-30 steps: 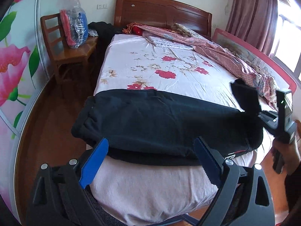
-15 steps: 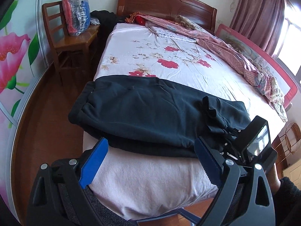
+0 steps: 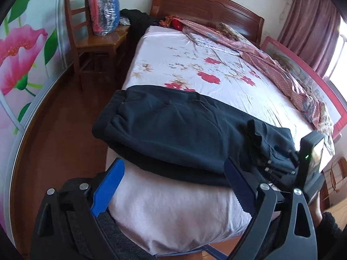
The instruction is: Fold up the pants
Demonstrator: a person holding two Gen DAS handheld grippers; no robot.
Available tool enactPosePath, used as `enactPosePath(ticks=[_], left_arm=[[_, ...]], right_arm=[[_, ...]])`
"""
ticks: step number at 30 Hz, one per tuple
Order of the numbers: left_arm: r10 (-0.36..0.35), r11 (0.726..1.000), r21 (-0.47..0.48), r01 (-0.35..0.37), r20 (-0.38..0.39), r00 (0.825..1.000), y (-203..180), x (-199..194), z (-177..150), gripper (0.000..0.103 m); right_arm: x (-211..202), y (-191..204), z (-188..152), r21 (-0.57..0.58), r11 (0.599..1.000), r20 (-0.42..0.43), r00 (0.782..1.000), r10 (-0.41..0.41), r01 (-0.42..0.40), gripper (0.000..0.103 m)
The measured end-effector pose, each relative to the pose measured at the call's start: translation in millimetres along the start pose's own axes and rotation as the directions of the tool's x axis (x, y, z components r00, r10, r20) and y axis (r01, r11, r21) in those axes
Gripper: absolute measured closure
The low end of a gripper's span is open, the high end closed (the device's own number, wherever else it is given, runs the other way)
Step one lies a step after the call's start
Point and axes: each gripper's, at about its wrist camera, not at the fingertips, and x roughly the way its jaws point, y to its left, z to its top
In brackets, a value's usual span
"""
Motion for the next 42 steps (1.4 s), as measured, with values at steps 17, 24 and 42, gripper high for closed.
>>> enactPosePath(ticks=[17,24,42], left_arm=[[-0.286,0.690,-0.694,0.205,-0.001,0.958,182,120,-11,0.005],[-0.392,0.546,-0.782,0.300,0.078,0.917,187,156,-16,0.012],[-0.372,0.554,-0.767,0.324,0.120,0.920,182,160,-10,0.082]], right_arm=[[-96,2,-32,0.201,0.966,0.092,0.985,0.147,-0.162,0.044],[-75,16,-31,0.153,0.971,0.063,0.983,0.174,-0.182,0.044],[-69,19,-32,0.181,0.956,0.046,0.973,0.228,-0.233,0.044]])
